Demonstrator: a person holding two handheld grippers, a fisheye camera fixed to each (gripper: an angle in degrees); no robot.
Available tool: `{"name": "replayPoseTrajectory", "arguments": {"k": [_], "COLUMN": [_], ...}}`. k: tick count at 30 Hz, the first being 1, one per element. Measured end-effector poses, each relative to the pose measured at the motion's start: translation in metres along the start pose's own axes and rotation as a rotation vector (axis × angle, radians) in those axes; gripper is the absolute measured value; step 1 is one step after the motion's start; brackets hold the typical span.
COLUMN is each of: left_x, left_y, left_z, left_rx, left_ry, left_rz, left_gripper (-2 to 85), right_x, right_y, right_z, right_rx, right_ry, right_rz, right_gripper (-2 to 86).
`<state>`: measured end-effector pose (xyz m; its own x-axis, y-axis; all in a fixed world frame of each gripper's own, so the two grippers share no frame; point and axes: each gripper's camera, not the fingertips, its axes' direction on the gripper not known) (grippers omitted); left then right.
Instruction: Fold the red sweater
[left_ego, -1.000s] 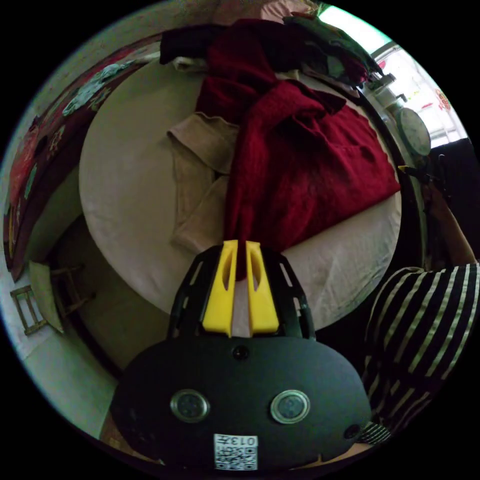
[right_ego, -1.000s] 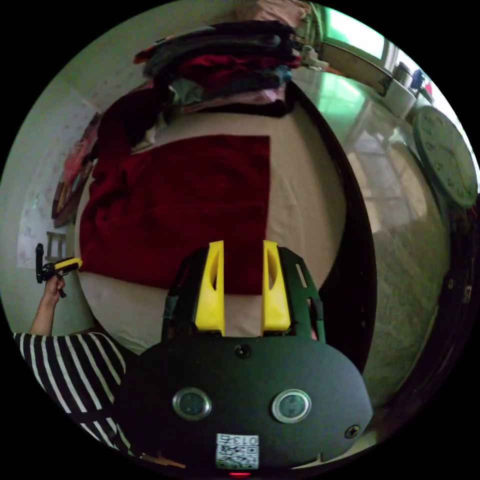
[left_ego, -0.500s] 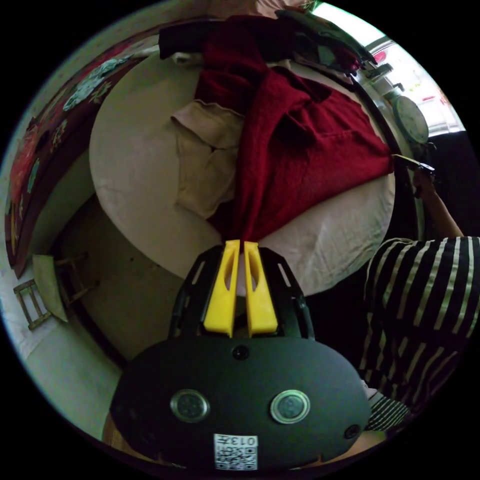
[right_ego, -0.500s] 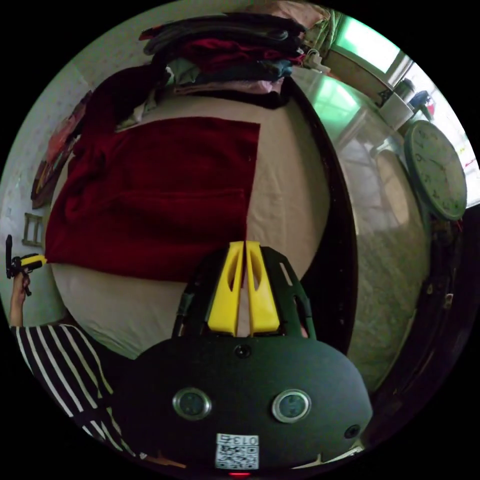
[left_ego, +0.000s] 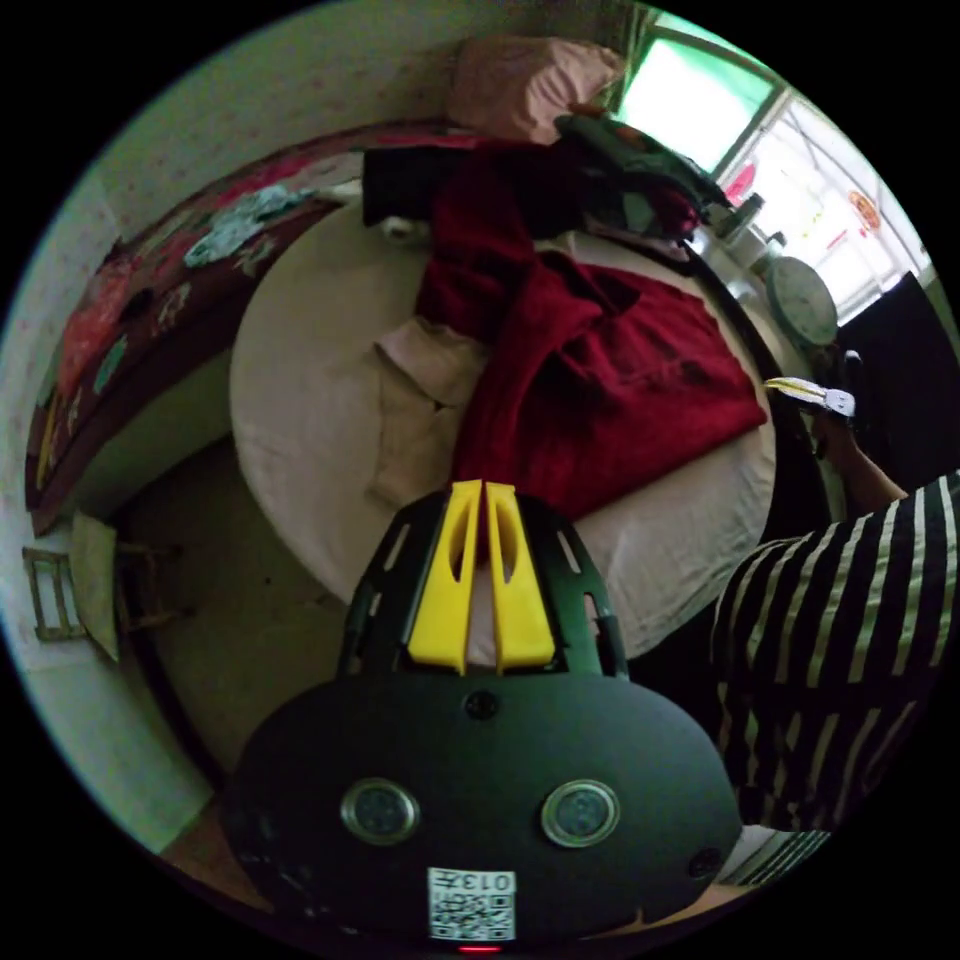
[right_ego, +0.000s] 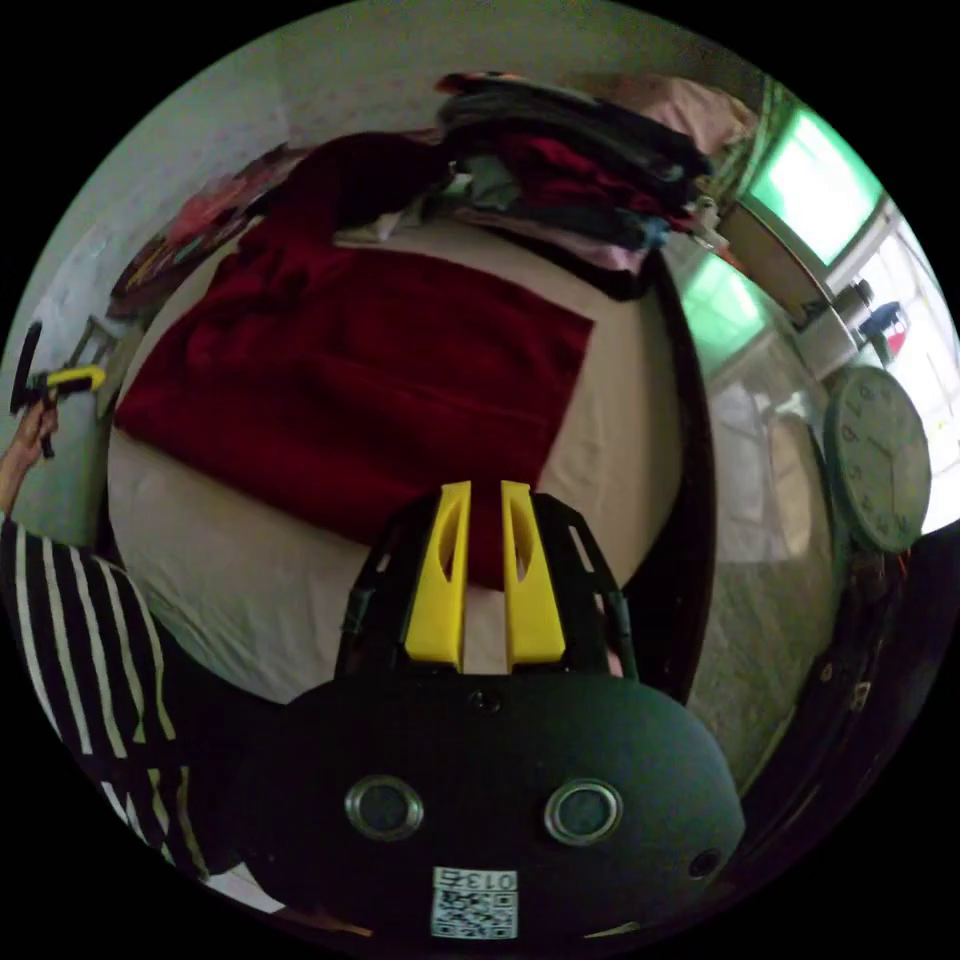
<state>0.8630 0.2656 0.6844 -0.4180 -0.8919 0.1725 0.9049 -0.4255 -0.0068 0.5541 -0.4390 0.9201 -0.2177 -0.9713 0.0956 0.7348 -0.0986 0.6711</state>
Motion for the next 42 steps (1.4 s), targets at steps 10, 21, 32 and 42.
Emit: {"name": "replayPoseTrajectory", "arguments": {"k": [10,21,32,42], "left_x": [0.09,0.097,0.19,0.322], "left_y": [-0.066,-0.117,-0.136,-0.256], "left_z": [0.088,0.122,0.118,0.219], "left_rx": [-0.124,-0.154,-0.002,-0.14], "left_ry": [-0.131,-0.036,0.057,0.075], "left_rz": [0.151,0.09,0.323,0.644], "left_gripper": [-0.3,-0.2,3.2,7.9], "right_x": [-0.016,-0.022,0.052,0.074], "right_y": [0.003,-0.015,0.032,0.073], "right_z": [0.022,0.032,-0.003,0.022], "right_rx": [-0.251,-0.119,-0.052,-0.037], "right_ry": [0.017,0.038,0.004,-0.201], "right_rz": [-0.041,-0.115,0.157,0.266], "right_gripper": [0.5,0.3,6.8,8.6]}}
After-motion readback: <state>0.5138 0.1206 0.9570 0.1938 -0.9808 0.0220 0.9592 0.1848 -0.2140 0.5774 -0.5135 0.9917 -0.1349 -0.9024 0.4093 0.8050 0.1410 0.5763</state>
